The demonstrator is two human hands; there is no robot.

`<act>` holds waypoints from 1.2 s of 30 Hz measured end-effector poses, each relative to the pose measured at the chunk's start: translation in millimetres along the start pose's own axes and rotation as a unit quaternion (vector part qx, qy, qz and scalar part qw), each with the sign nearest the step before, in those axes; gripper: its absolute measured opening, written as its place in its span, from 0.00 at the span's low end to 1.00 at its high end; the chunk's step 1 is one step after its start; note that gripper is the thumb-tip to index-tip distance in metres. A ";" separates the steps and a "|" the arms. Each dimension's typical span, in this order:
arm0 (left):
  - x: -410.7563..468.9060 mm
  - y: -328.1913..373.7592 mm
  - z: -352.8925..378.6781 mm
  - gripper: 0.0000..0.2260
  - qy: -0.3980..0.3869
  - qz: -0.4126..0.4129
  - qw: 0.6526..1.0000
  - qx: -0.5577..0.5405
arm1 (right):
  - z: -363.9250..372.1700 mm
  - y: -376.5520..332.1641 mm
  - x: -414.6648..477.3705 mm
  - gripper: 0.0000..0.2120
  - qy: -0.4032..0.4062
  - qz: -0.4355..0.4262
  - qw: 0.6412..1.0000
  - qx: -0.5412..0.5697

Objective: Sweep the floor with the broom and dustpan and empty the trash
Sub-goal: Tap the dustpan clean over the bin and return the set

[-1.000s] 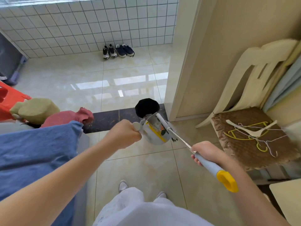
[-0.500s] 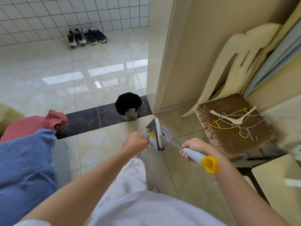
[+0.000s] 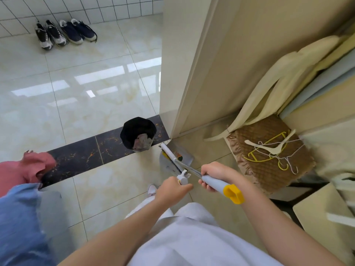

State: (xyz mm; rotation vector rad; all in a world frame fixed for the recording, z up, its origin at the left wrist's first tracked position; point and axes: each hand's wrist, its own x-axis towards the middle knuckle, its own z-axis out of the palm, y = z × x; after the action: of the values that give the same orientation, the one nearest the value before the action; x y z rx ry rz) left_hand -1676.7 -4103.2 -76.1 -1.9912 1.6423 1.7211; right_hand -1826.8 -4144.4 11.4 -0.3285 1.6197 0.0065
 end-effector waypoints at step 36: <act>94.3 71.8 37.0 0.13 -0.130 -0.281 0.783 -0.540 | -77.3 -22.9 -28.0 0.11 -0.208 -0.079 0.973 -0.061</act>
State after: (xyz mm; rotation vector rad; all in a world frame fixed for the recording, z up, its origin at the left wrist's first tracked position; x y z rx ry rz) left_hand -1769.1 -4174.0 -119.0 -1.9892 -0.2292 2.6927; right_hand -1896.3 -4176.1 49.5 -0.5151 1.1775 0.0509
